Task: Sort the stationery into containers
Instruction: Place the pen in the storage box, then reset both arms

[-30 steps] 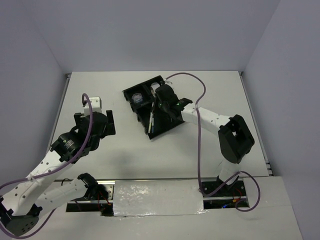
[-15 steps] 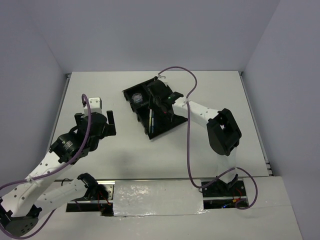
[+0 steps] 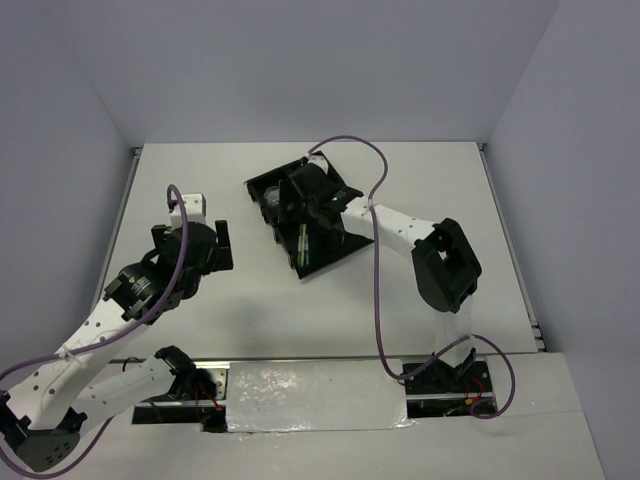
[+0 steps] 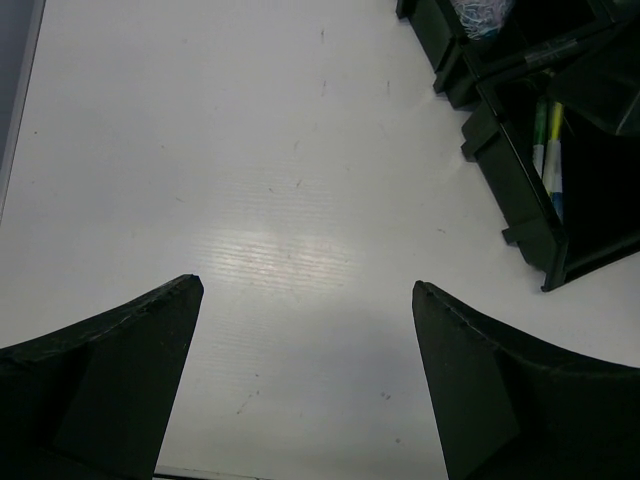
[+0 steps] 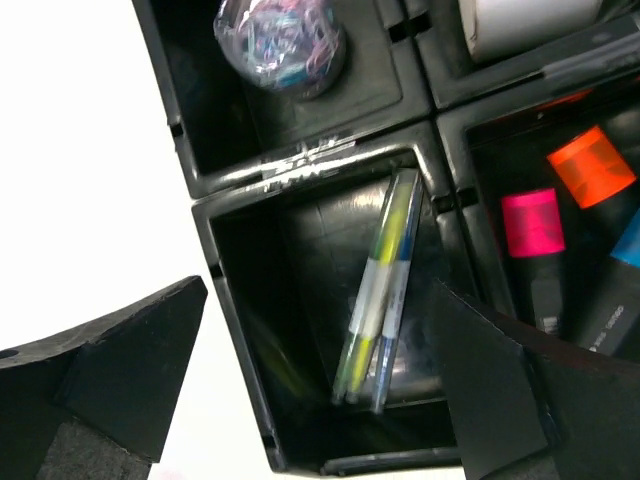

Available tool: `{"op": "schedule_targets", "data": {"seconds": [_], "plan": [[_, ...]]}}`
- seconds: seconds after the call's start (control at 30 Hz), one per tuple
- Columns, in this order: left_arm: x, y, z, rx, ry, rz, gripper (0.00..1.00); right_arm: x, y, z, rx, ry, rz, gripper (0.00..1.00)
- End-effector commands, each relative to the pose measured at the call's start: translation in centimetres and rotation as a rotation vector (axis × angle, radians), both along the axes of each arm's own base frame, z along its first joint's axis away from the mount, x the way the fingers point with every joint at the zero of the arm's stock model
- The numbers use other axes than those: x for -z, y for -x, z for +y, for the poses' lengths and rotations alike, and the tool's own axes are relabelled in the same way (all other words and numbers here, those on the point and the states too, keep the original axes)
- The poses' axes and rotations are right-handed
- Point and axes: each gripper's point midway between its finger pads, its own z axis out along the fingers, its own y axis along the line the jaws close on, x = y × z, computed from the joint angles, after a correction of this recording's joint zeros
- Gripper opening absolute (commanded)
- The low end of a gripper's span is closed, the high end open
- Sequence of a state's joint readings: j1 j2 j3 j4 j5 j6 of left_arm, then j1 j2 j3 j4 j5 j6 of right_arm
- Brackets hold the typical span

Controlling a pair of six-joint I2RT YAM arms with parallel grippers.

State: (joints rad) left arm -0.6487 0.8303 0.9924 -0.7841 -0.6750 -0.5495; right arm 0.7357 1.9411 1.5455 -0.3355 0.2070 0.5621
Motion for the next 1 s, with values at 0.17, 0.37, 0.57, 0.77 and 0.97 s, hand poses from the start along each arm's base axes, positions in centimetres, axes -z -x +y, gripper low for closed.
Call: {"op": "schedule_targets", "data": {"seconds": [0.17, 0.37, 0.57, 0.77, 0.97], "plan": [[-0.7, -2.2, 1.3, -0.079, 0.066, -0.009, 0.99, -10.5, 2.5, -5.1, 0.037, 0.004, -0.178, 1.00], [-1.3, -3.0, 3.5, -0.188, 0.036, 0.004, 0.99, -15.1, 7.5, -16.9, 0.167, 0.218, -0.364, 1.00], [-3.2, -2.8, 5.2, -0.268, 0.027, -0.050, 0.99, -16.7, 13.6, -26.3, 0.309, 0.255, -0.445, 1.00], [-4.5, -1.2, 6.9, -0.330, 0.049, -0.137, 0.99, -17.6, 18.5, -31.3, 0.433, 0.151, -0.489, 1.00], [-5.5, 0.6, 9.1, -0.386, 0.006, -0.195, 0.99, -17.3, 20.0, -32.9, 0.474, 0.154, -0.470, 1.00]]}}
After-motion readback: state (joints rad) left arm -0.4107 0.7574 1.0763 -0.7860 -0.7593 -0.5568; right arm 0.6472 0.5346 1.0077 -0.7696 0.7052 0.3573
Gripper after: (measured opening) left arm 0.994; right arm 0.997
